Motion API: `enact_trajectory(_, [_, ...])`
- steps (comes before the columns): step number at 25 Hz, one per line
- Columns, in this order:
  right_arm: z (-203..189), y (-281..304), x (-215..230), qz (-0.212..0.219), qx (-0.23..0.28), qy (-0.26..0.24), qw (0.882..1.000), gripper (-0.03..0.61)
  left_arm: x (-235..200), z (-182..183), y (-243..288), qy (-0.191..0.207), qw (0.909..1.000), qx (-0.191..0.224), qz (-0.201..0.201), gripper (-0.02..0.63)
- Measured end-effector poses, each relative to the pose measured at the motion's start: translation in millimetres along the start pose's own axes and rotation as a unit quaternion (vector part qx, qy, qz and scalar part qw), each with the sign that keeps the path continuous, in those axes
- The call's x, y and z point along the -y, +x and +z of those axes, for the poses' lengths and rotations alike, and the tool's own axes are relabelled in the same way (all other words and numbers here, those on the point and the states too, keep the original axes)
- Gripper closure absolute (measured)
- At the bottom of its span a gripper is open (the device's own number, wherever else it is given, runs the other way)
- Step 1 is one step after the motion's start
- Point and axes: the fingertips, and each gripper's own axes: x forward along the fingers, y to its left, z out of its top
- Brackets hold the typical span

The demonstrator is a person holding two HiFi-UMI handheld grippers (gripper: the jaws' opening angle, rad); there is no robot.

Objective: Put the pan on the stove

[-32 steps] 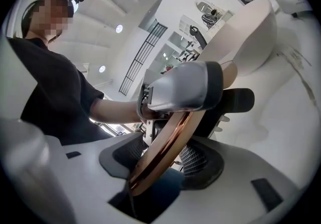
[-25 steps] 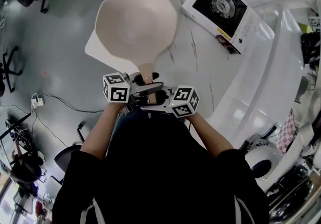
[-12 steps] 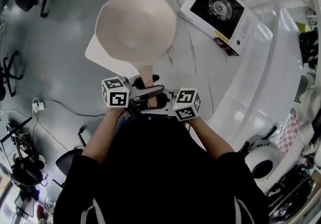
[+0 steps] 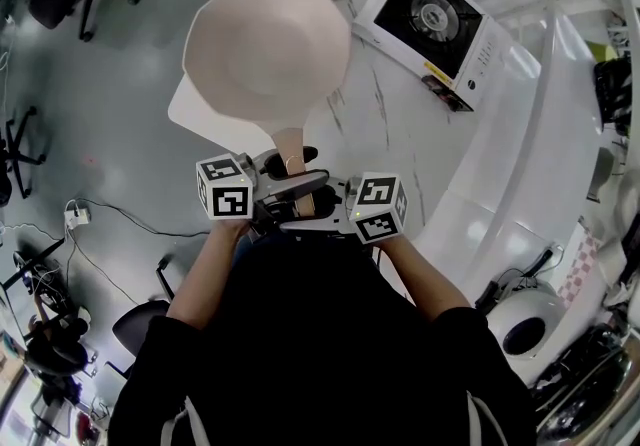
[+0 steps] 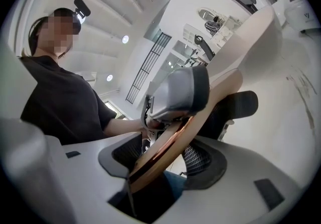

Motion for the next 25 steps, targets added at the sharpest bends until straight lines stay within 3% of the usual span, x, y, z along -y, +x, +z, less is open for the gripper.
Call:
enact_trajectory(14, [40,-19,-30,-0.031,0.03,-0.038,0.998,0.352,46,36,19,0.046,0.9982,-0.027,-0.028,0.342])
enact_trajectory(25, [68,-61,-44,-0.087,0.102,-0.056,0.989,0.353,80,49,67,0.08,0.9886,-0.096,-0.084,0.339])
